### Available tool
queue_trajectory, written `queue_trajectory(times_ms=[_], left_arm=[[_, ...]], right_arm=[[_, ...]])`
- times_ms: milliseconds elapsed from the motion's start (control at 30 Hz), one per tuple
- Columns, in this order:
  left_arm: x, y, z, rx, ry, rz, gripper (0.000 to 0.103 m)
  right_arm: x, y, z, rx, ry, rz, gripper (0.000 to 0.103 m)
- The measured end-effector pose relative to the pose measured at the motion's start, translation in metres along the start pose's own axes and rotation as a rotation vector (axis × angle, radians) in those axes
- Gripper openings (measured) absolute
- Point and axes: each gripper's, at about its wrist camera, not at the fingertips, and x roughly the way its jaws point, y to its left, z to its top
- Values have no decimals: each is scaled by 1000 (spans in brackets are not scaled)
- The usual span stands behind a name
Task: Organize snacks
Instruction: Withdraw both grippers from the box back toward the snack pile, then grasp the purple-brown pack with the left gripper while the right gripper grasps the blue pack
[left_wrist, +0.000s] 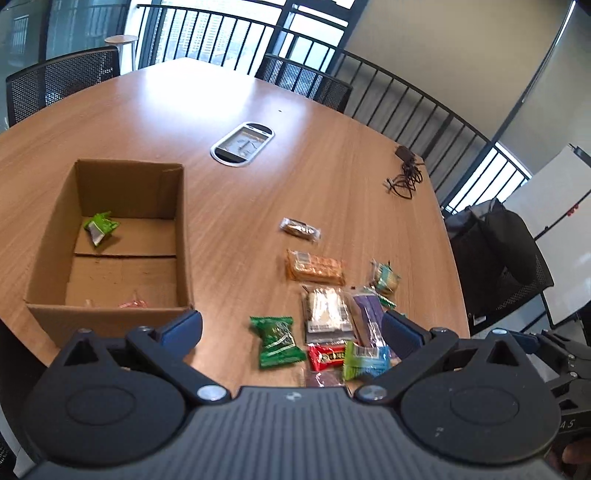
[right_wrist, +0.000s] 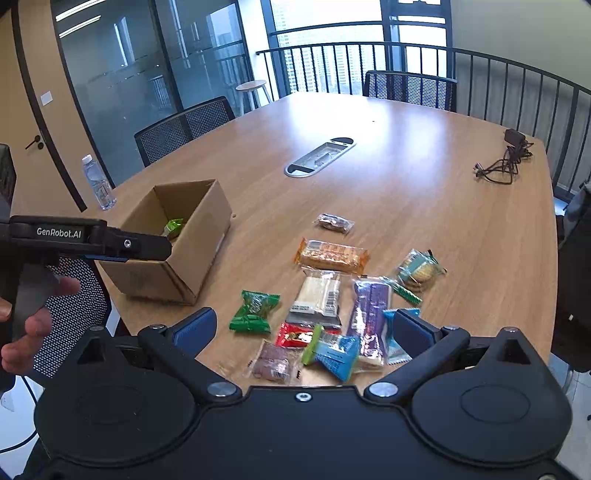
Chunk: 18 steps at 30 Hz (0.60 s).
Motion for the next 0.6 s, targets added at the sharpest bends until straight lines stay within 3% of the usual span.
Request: queue_trajectory(times_ms=[167,333,400,600], left_arm=[[12,-12,-13,5,22,-2,102],[27,-19,-26,-7,45,-9,100],[34,-22,-31,-10,59,-7,97],[59,-29,-44,-30,113,19,83]], right_arm=[[1,-14,-9,44,11,-5,94],[8,-32,-18,141,21,7,80],[12,-38,-22,181,31,6,73],[19,-49,-32,246,48,12,70]])
